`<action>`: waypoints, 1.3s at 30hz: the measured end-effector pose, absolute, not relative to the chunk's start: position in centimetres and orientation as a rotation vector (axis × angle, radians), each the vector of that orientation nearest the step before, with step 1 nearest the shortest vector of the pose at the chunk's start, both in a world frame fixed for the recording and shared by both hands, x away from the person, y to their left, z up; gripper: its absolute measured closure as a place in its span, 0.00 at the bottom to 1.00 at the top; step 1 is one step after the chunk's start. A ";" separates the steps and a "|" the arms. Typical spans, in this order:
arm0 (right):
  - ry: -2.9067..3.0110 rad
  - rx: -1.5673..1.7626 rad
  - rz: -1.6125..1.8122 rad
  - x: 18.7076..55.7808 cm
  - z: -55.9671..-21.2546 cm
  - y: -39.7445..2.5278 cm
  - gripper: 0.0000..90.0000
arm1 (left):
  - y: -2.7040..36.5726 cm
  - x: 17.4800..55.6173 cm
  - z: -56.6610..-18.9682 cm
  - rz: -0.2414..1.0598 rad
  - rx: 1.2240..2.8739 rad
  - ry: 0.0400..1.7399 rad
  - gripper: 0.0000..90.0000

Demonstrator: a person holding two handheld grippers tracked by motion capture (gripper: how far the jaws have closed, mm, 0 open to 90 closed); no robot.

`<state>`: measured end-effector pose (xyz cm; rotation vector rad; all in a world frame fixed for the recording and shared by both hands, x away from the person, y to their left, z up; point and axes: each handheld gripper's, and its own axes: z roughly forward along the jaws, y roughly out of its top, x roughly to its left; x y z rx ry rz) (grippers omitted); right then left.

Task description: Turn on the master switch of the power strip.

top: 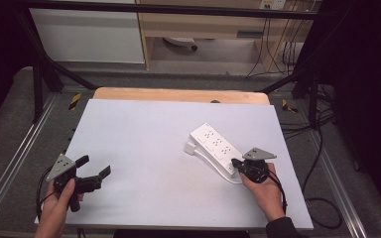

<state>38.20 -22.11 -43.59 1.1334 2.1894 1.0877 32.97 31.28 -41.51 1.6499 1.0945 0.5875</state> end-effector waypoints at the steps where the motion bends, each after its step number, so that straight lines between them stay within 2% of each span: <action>1: 2.184 1.137 1.092 38.2 -43.5 -22.1 1.00 | 31.3 33.0 -41.5 0.588 1.650 1.095 0.07; 23: 2.117 1.128 1.216 38.1 -42.9 -22.2 0.99 | 31.2 33.0 -41.6 0.588 1.660 1.094 0.07; 39: 2.107 1.114 1.260 38.0 -42.6 -22.1 0.85 | 31.2 33.0 -41.6 0.588 1.660 1.090 0.07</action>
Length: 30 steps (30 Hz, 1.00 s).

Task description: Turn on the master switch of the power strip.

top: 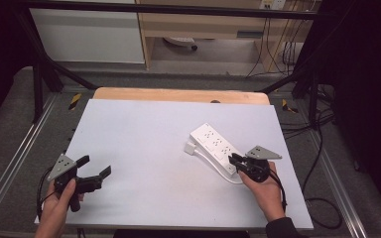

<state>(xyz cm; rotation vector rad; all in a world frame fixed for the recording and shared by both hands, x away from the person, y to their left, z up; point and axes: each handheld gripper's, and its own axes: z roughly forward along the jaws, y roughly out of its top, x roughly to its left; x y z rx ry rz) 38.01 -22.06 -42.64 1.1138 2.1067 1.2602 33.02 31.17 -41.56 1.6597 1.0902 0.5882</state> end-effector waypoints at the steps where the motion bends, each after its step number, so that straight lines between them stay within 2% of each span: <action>1: 2.105 1.114 1.262 38.0 -42.6 -22.0 0.83 | 31.2 33.0 -41.6 0.588 1.659 1.090 0.07; 5: 2.099 1.112 1.286 38.0 -42.5 -21.9 0.73 | 31.2 33.0 -41.5 0.589 1.661 1.088 0.07; 10: 2.083 1.135 1.297 38.0 -42.2 -21.7 0.53 | 31.2 33.0 -41.5 0.591 1.660 1.091 0.07; 11: 2.083 1.135 1.297 38.0 -42.2 -21.7 0.53 | 31.2 33.0 -41.5 0.591 1.660 1.091 0.07; 12: 2.086 1.163 1.292 38.1 -42.1 -21.6 0.43 | 31.2 33.0 -41.5 0.591 1.659 1.093 0.07; 13: 2.089 1.180 1.289 38.1 -42.0 -21.5 0.39 | 31.2 33.0 -41.5 0.592 1.659 1.093 0.07; 14: 2.089 1.180 1.289 38.1 -42.0 -21.5 0.39 | 31.2 33.0 -41.5 0.592 1.659 1.093 0.07; 15: 2.075 1.175 1.283 38.1 -41.9 -21.4 0.34 | 31.2 33.0 -41.5 0.592 1.659 1.093 0.06; 24: 2.043 1.191 1.302 38.1 -41.2 -21.3 0.10 | 31.2 33.0 -41.5 0.591 1.659 1.092 0.06; 27: 2.025 1.193 1.294 38.0 -40.9 -21.4 0.04 | 31.2 33.0 -41.5 0.590 1.659 1.091 0.06; 30: 2.024 1.178 1.270 37.8 -40.7 -21.5 0.03 | 31.2 33.0 -41.5 0.590 1.661 1.090 0.06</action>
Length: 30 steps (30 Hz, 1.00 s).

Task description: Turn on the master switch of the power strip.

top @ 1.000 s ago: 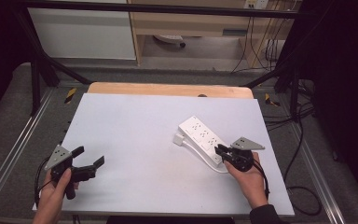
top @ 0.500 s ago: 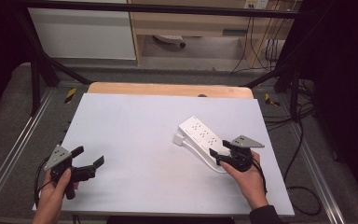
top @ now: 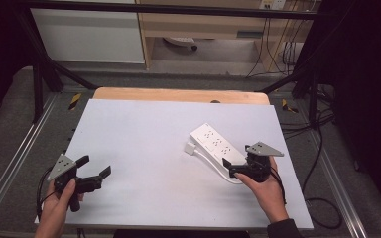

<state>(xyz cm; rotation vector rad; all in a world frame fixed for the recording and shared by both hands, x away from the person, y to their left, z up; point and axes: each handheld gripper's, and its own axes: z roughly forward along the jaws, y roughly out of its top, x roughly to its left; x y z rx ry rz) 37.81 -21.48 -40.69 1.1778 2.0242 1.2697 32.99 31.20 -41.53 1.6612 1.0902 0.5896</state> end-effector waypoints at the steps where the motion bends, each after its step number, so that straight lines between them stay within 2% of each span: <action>1: 2.021 1.183 1.273 37.8 -40.6 -21.5 0.03 | 31.2 33.0 -41.5 0.590 1.659 1.090 0.06; 30: 1.932 1.179 1.306 36.2 -39.7 -25.3 0.04 | 31.3 32.9 -41.5 0.593 1.656 1.093 0.06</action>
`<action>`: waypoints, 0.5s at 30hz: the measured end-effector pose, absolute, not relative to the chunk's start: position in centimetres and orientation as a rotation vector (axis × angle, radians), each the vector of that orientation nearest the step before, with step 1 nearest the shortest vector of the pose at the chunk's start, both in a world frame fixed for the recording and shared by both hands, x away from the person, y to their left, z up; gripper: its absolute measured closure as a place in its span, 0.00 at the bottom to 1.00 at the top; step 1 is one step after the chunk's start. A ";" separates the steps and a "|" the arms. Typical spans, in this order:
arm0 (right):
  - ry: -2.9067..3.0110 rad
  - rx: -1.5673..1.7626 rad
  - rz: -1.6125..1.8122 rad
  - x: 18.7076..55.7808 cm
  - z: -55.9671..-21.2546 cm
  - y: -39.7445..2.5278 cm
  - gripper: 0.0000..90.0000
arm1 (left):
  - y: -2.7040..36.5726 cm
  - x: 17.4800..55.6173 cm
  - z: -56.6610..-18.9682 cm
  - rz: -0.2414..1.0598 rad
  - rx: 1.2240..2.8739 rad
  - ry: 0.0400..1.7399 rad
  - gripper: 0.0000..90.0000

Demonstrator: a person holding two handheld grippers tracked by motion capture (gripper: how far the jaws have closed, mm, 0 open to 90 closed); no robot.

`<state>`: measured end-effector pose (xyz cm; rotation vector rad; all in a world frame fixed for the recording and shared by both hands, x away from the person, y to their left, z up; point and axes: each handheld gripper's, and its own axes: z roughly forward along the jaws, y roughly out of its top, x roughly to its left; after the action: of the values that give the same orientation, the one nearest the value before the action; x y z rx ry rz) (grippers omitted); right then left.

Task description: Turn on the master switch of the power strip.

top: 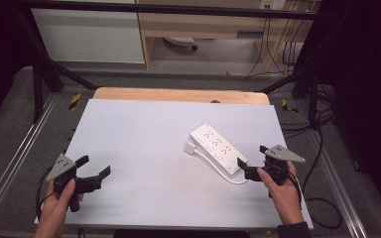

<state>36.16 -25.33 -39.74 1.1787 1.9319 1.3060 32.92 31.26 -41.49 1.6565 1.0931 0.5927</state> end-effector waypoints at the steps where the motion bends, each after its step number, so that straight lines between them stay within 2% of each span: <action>1: 1.929 1.181 1.306 36.1 -39.7 -25.4 0.04 | 31.2 32.9 -41.5 0.592 1.655 1.093 0.06; 15: 1.912 1.202 1.290 35.6 -39.8 -27.3 0.04 | 31.3 32.9 -41.5 0.595 1.658 1.091 0.06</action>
<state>35.59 -27.32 -39.80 1.2020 1.9123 1.2904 32.90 31.31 -41.47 1.6582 1.0913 0.5949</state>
